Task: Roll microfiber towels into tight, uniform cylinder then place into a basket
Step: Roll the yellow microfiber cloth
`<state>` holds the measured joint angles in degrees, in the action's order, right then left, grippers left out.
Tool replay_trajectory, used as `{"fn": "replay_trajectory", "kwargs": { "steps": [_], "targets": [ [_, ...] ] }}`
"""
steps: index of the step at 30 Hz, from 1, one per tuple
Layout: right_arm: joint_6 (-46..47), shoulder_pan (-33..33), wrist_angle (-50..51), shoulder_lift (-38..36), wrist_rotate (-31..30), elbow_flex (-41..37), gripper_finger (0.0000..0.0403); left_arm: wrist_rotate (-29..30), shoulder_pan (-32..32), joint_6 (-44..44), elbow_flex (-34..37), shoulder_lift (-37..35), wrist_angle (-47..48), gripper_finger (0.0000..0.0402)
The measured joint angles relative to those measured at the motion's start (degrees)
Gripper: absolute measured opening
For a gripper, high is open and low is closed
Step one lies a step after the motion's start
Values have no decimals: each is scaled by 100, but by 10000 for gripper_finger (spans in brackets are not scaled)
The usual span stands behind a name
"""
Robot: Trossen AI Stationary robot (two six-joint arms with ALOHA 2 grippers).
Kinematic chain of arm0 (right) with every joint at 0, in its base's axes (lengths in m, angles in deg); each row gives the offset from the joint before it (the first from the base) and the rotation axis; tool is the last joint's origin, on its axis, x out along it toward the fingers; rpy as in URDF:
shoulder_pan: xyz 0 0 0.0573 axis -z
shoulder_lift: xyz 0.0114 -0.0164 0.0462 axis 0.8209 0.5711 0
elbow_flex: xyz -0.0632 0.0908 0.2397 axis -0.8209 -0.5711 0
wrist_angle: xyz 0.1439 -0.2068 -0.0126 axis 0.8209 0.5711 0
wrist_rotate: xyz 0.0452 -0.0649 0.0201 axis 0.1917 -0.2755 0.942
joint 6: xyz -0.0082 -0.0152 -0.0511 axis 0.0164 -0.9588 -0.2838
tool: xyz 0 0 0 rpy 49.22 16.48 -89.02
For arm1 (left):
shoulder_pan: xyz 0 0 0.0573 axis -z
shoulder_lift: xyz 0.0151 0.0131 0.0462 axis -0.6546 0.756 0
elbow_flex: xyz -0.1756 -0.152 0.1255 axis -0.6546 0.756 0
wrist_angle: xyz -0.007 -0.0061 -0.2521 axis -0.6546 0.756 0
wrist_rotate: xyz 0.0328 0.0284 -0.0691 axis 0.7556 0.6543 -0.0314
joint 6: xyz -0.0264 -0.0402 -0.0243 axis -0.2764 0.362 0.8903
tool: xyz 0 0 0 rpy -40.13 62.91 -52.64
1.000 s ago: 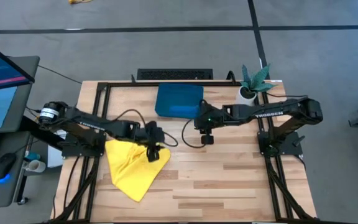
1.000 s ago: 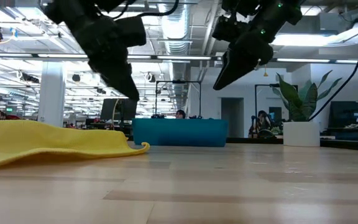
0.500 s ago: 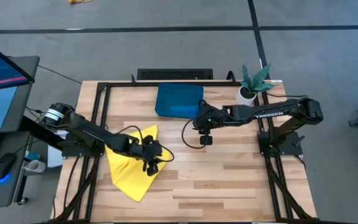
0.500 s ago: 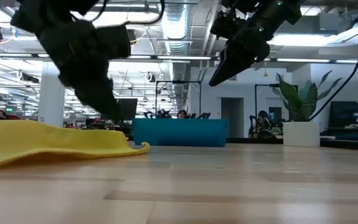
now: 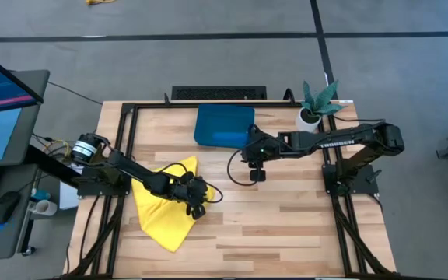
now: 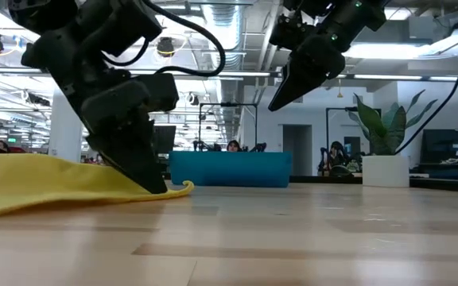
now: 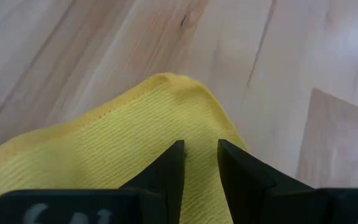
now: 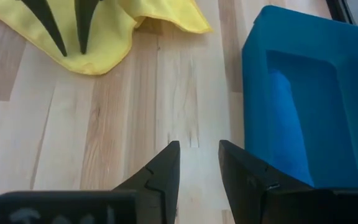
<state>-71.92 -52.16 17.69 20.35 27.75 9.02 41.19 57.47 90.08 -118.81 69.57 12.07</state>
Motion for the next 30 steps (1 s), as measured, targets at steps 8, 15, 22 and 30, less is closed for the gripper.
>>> {"fn": "replay_trajectory", "kwargs": {
  "steps": [8, 15, 22, 30],
  "targets": [
    [0, -37, -28, 0, 2, 0, 131, -437, -4, -106, -22, 380, -879, 60],
    [0, -37, -36, 0, 0, 0, 131, -1377, -4, -638, -577, 1187, -1293, 36],
    [237, -37, 20, 0, 0, 0, 131, -1938, 86, -1295, -1242, 1481, -1150, 20],
    [305, -215, 48, 0, 2, 0, 131, -1642, 374, -1878, -2064, 1462, 361, 9]
  ]
}}
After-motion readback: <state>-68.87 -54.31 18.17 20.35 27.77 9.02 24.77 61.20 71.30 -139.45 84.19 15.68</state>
